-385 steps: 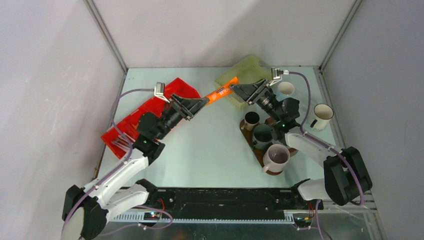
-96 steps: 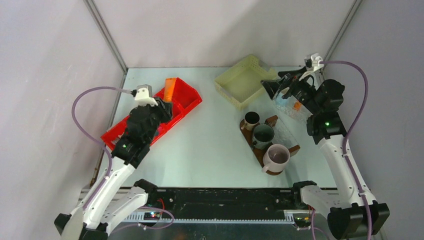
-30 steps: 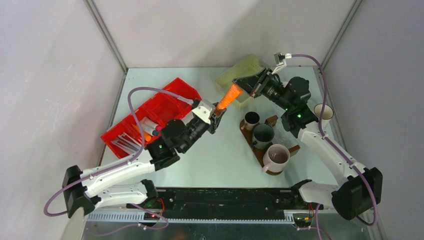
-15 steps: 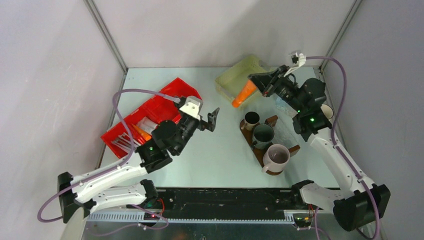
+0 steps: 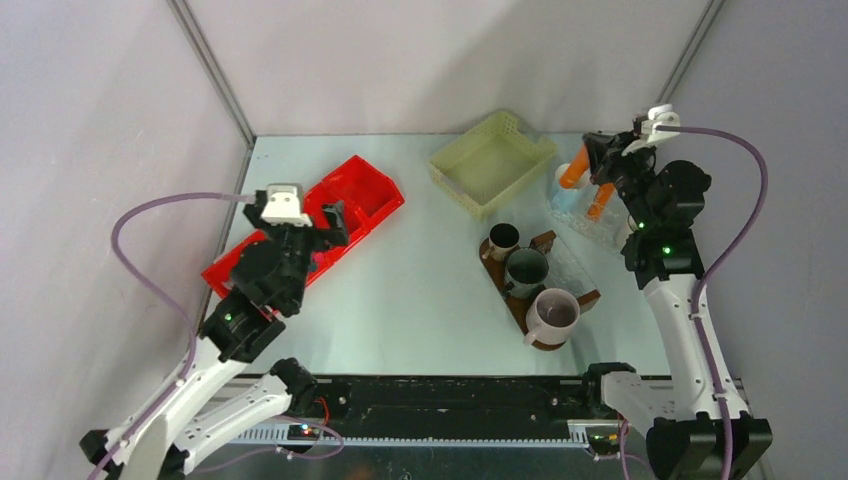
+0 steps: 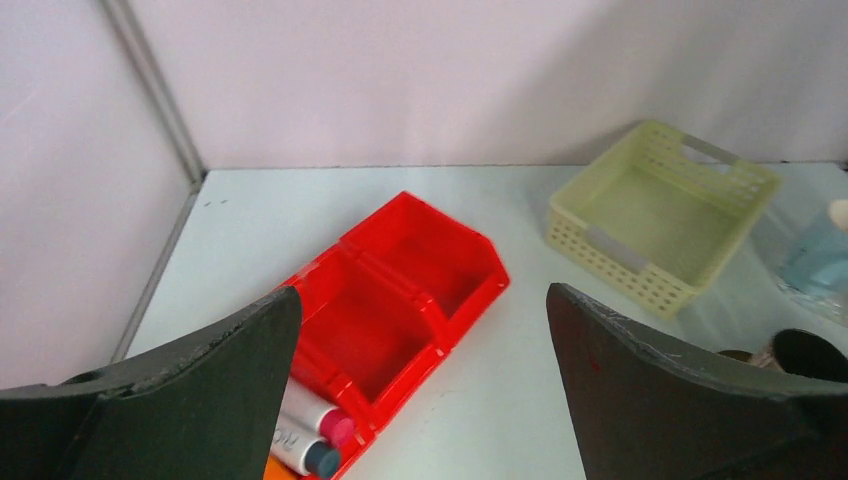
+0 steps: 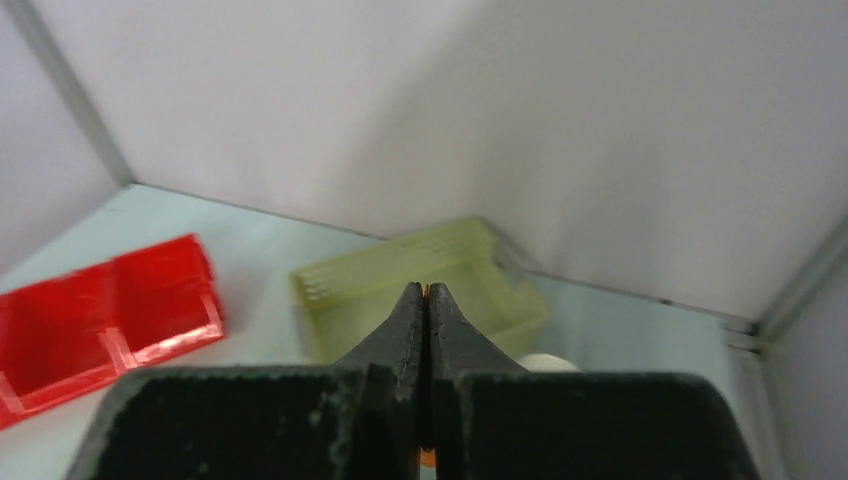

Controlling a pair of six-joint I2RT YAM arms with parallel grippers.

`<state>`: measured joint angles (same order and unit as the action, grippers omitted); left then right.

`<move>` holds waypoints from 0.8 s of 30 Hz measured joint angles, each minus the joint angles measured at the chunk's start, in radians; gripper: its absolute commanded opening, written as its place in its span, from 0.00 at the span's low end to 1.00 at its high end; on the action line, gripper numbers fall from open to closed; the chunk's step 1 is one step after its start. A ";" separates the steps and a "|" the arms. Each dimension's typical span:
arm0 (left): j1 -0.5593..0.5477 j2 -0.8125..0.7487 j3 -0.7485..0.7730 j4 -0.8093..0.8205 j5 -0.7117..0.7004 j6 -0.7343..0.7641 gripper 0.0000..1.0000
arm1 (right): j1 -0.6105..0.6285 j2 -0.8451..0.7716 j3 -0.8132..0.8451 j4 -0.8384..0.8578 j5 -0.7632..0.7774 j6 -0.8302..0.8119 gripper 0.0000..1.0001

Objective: Prepare toiletry sets of a toothbrush and toothpaste on the tray
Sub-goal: Place the toothpaste in the toothpaste holder.

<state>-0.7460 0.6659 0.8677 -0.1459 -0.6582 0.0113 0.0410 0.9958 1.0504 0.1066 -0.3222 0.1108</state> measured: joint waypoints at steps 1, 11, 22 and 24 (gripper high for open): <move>0.025 -0.010 0.000 -0.018 -0.002 -0.007 1.00 | -0.016 0.001 0.000 -0.007 0.009 -0.023 0.00; 0.226 -0.160 -0.104 -0.149 -0.013 -0.039 1.00 | -0.277 0.056 -0.047 0.064 0.026 -0.141 0.00; 0.282 -0.146 -0.169 -0.163 -0.007 0.023 1.00 | -0.430 0.248 -0.136 0.232 -0.074 -0.154 0.00; 0.307 -0.136 -0.169 -0.164 0.005 0.023 1.00 | -0.445 0.274 -0.138 0.260 -0.097 -0.157 0.00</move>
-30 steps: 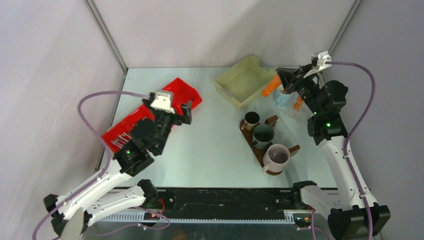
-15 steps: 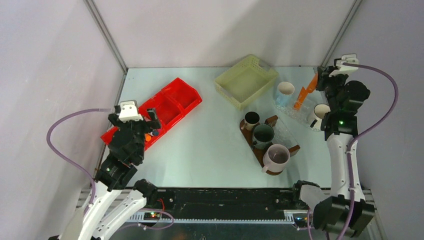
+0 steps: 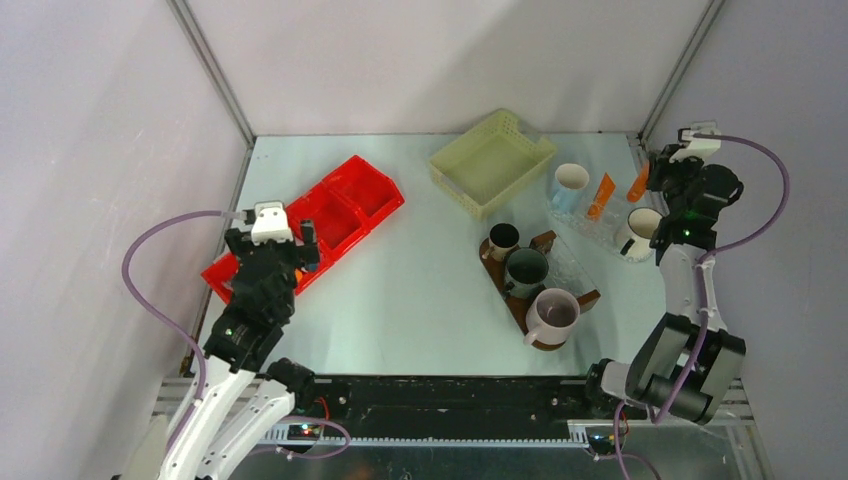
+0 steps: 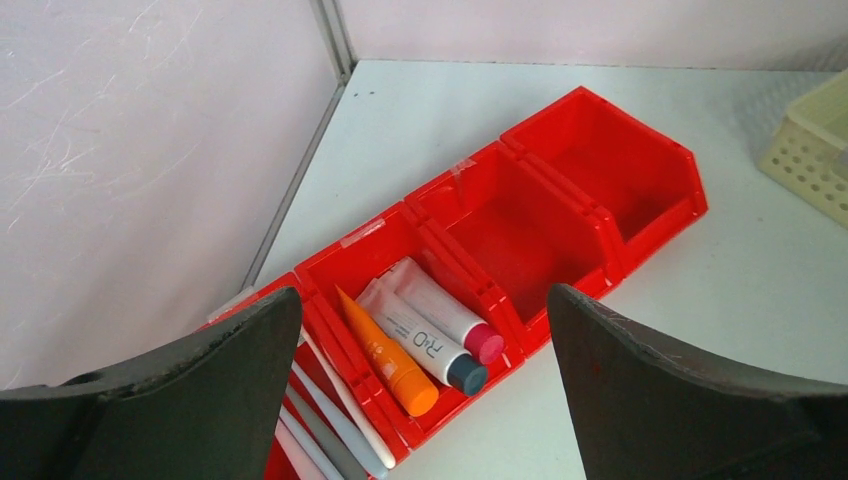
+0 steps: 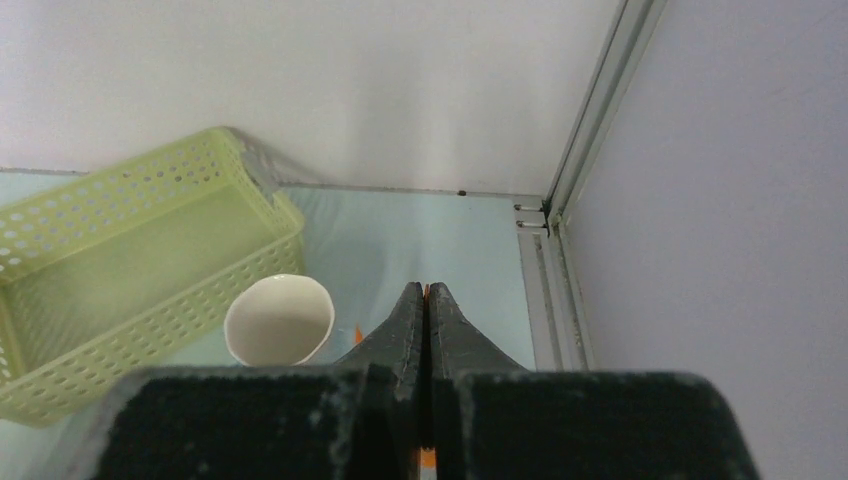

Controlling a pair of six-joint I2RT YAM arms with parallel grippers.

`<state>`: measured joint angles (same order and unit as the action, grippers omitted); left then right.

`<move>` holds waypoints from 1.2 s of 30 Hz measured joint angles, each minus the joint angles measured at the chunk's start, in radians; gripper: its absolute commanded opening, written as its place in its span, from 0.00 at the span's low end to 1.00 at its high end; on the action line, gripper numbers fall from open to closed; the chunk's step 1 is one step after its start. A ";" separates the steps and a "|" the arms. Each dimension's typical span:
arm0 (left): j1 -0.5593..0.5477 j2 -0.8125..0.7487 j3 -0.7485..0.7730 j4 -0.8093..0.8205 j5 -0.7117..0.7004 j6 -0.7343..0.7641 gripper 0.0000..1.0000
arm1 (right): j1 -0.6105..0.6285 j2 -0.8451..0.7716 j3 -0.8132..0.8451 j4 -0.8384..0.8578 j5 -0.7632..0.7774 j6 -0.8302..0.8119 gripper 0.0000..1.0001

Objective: Prepare toiletry sets of a toothbrush and toothpaste on the tray
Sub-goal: Place the toothpaste in the toothpaste holder.

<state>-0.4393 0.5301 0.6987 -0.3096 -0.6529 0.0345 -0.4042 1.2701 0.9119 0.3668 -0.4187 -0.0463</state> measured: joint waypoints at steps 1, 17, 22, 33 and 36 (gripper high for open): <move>0.017 0.006 0.000 0.000 0.008 0.000 1.00 | -0.007 0.014 -0.001 0.016 -0.014 -0.002 0.00; 0.136 0.014 -0.030 0.001 0.089 -0.010 1.00 | -0.050 0.174 -0.055 0.191 -0.199 -0.009 0.00; 0.142 0.019 -0.030 0.001 0.097 -0.010 1.00 | -0.060 0.196 -0.064 0.230 -0.232 0.006 0.00; 0.150 0.032 -0.031 0.002 0.111 -0.010 1.00 | -0.066 0.256 -0.087 0.324 -0.278 0.015 0.00; 0.152 0.033 -0.032 0.003 0.111 -0.010 1.00 | -0.070 0.274 -0.089 0.338 -0.290 0.017 0.00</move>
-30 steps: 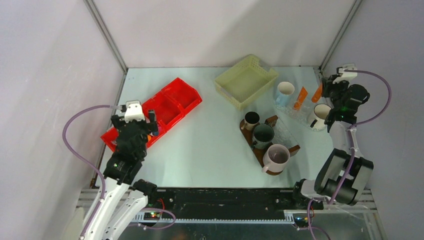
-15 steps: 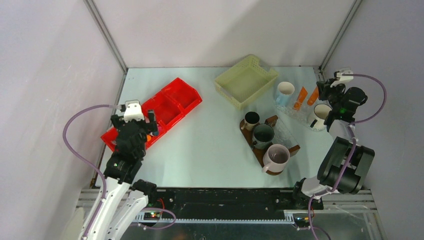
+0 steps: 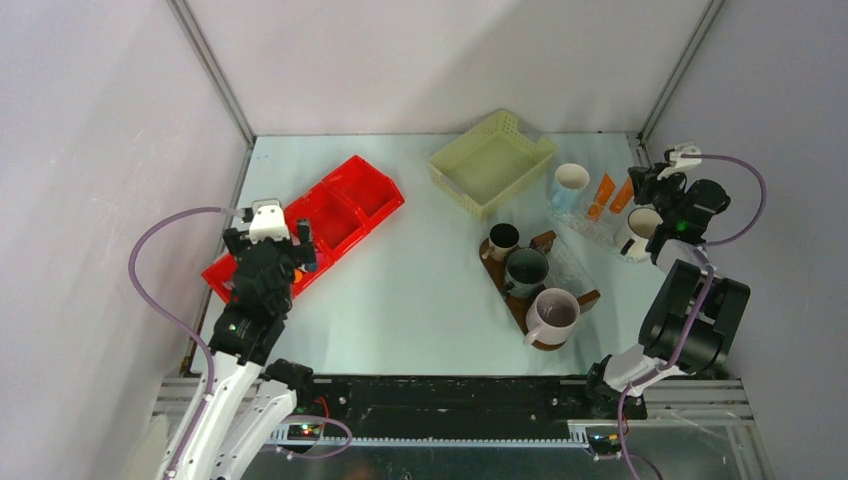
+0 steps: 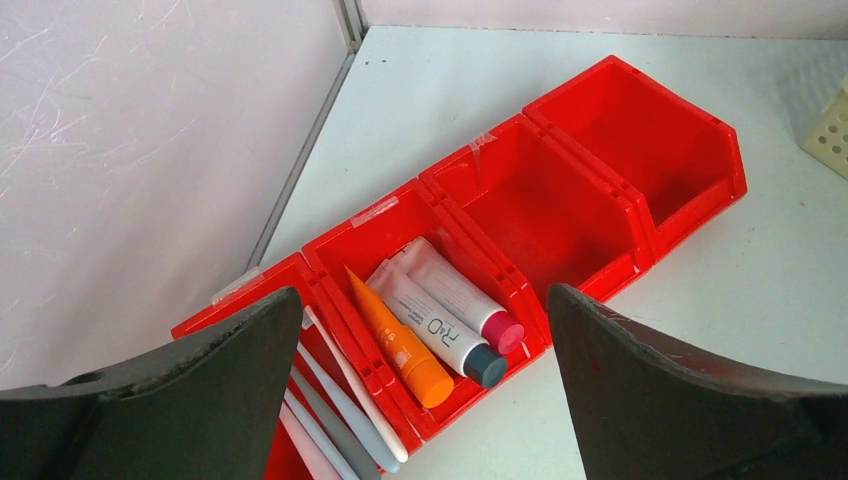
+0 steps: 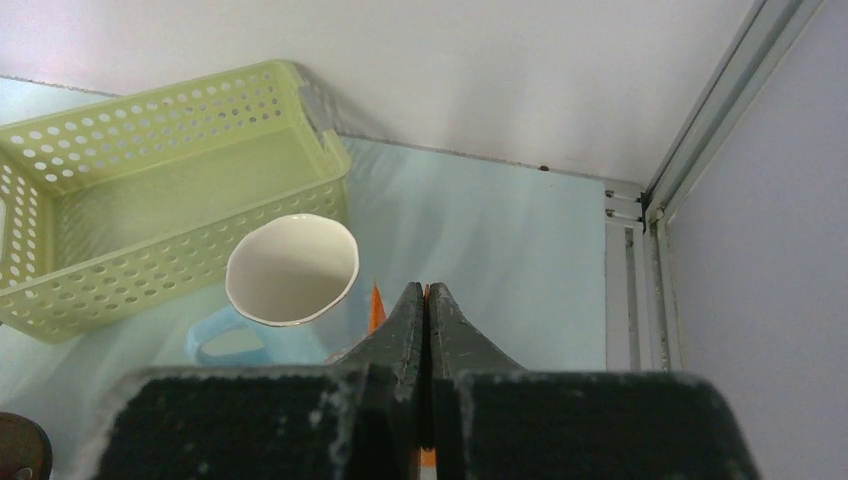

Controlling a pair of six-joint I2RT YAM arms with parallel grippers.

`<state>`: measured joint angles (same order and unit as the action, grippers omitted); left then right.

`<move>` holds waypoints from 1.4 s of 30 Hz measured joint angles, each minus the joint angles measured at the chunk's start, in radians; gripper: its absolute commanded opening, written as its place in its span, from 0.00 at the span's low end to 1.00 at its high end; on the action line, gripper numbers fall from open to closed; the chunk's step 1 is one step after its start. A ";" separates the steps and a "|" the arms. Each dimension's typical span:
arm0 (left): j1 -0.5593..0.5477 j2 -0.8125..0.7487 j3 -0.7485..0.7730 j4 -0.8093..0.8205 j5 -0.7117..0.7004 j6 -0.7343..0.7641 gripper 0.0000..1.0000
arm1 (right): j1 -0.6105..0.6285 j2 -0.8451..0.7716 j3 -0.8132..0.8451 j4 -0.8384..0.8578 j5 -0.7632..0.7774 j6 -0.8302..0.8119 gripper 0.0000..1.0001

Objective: Prepare toiletry sets of a toothbrush and toothpaste on the tray
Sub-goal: Place the toothpaste in the toothpaste holder.

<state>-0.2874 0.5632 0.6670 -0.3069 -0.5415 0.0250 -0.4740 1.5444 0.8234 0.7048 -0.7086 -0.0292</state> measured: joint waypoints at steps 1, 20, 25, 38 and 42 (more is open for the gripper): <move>0.001 0.000 0.000 0.001 0.000 0.000 1.00 | -0.002 0.004 -0.001 0.005 -0.004 0.000 0.00; 0.005 0.000 0.000 0.006 0.005 0.001 1.00 | -0.014 0.122 -0.002 0.103 -0.074 0.002 0.05; 0.005 -0.001 -0.001 0.006 0.005 0.001 1.00 | -0.014 0.158 -0.002 0.113 -0.084 -0.002 0.08; 0.005 -0.012 -0.018 0.011 0.005 0.001 1.00 | -0.014 0.190 -0.015 0.146 -0.100 -0.033 0.21; 0.006 -0.017 -0.018 0.011 0.005 0.001 1.00 | -0.014 0.190 -0.020 0.151 -0.100 -0.037 0.30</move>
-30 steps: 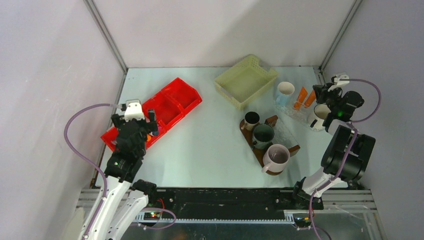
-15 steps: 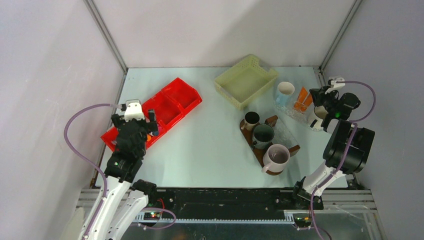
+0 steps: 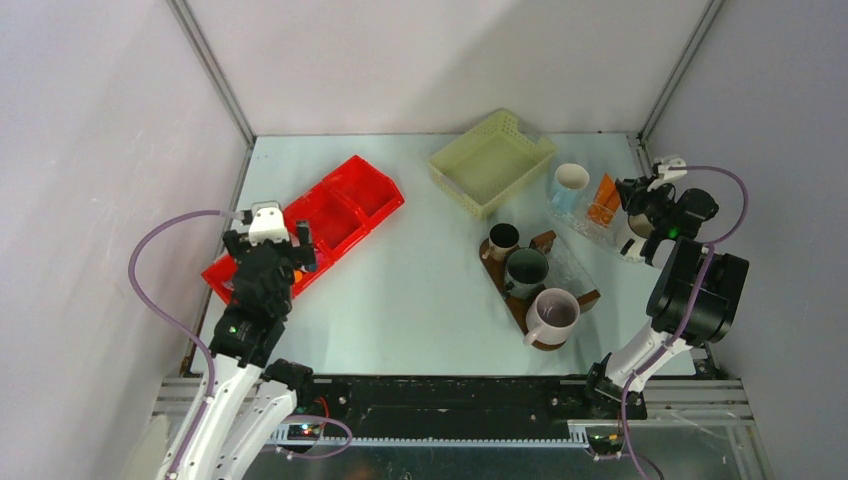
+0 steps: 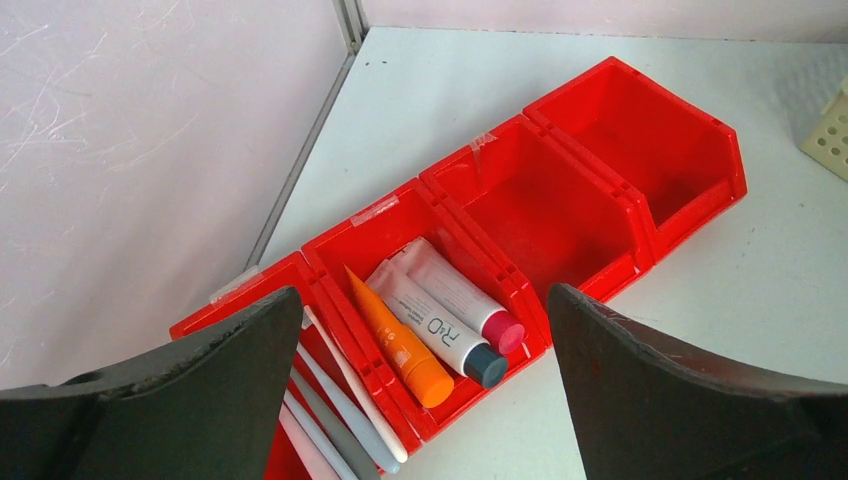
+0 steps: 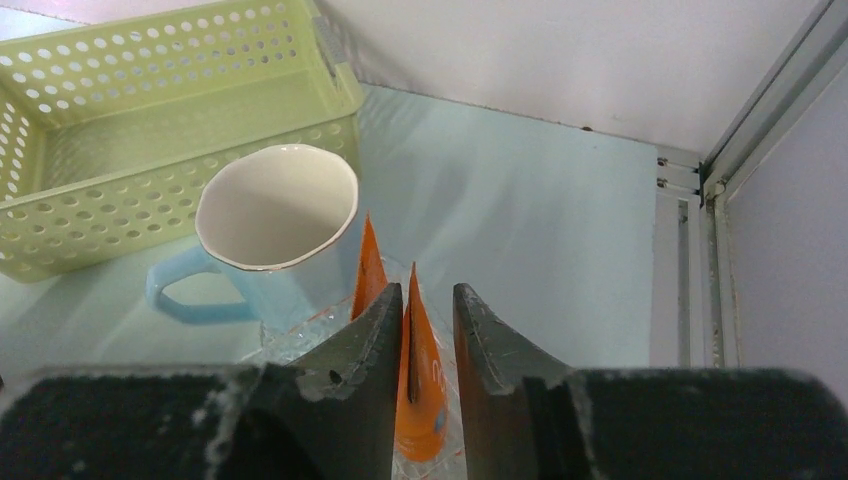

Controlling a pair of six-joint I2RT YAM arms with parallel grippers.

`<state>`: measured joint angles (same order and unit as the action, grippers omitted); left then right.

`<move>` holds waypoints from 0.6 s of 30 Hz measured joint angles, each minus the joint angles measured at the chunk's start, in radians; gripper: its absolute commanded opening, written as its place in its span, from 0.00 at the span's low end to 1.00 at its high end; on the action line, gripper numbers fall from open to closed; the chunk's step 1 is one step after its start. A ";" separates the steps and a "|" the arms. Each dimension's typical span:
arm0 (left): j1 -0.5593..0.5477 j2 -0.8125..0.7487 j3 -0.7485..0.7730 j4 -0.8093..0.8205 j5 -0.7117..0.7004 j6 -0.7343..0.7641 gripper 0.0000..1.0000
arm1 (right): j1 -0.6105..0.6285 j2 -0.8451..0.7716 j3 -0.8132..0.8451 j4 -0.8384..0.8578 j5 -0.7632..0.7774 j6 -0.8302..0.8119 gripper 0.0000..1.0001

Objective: Prepare toiletry sets of a toothbrush and toothpaste on the tray
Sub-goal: Place the toothpaste in the toothpaste holder.

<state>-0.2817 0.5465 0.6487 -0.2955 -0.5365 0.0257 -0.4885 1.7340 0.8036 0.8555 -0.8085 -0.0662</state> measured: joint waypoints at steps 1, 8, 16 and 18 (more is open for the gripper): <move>0.000 -0.001 0.000 0.000 0.000 0.000 1.00 | 0.000 0.000 -0.001 0.000 0.000 0.000 0.31; 0.001 -0.010 0.000 0.000 0.001 0.000 1.00 | 0.000 -0.033 -0.010 0.000 0.005 -0.002 0.44; 0.001 -0.010 0.000 -0.002 0.009 -0.011 1.00 | -0.001 -0.190 -0.020 -0.009 0.095 0.015 0.52; 0.001 -0.003 0.000 -0.004 0.008 -0.030 1.00 | -0.001 -0.238 -0.021 -0.027 0.133 0.028 0.54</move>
<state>-0.2810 0.5430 0.6491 -0.2996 -0.5289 -0.0040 -0.4896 1.4960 0.7822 0.8280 -0.6754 -0.0380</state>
